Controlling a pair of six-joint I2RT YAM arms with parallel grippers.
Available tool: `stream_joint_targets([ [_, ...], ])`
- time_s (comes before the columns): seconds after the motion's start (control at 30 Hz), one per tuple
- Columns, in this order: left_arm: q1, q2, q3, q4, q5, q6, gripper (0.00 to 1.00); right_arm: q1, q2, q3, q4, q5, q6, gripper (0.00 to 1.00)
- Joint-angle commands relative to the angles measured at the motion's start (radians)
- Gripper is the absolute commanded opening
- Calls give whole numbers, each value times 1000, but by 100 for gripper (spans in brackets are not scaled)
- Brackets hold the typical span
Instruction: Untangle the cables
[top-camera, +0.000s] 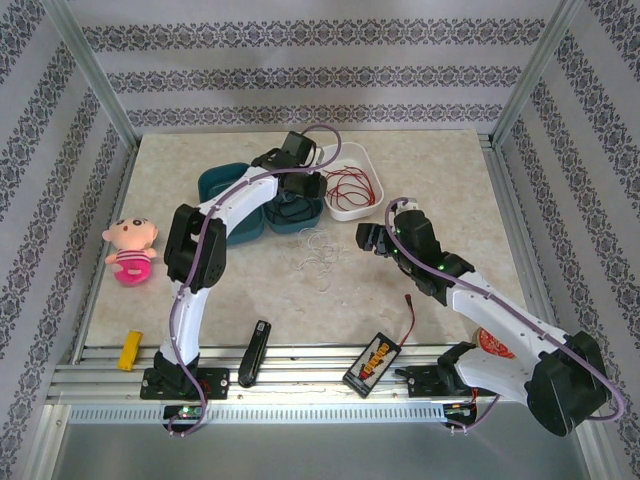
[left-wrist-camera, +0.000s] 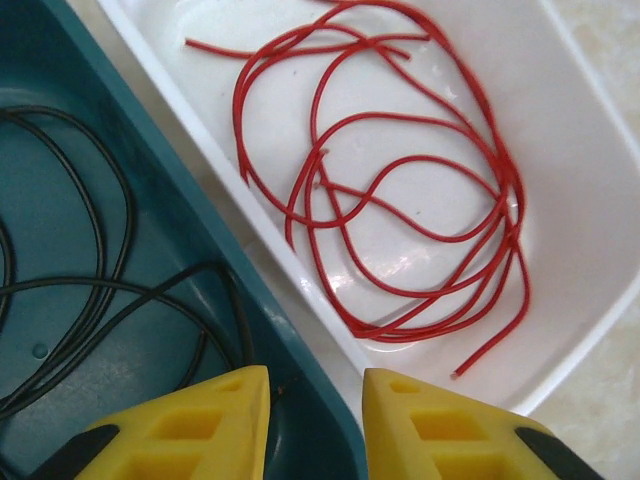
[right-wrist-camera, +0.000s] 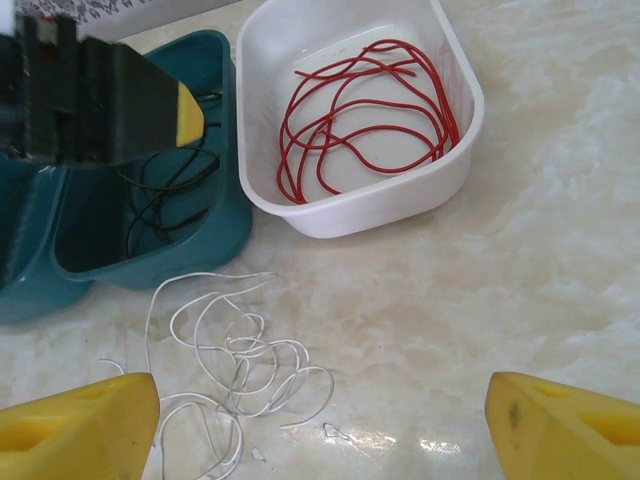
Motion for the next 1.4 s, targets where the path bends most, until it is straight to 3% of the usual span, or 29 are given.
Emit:
stream_joint_targets([
  [0.0, 5, 8, 40, -41, -19, 16, 28, -10, -28, -8, -10, 14, 22, 85],
  [0.33, 6, 28, 46, -50, -68, 27, 21, -13, -34, -20, -3, 9, 27, 85],
  [0.67, 5, 60, 48, -70, -76, 24, 4, -15, -49, -28, -1, 11, 31, 85],
  [0.87, 5, 10, -28, -43, -77, 14, 0, -17, -51, -33, 0, 16, 31, 85],
  [1.2, 4, -117, -236, 38, -27, -35, 0, -9, 25, -7, -9, -17, 32, 81],
  [1.37, 4, -246, -327, 100, -7, -71, 17, 5, 108, 18, 4, -42, 43, 72],
])
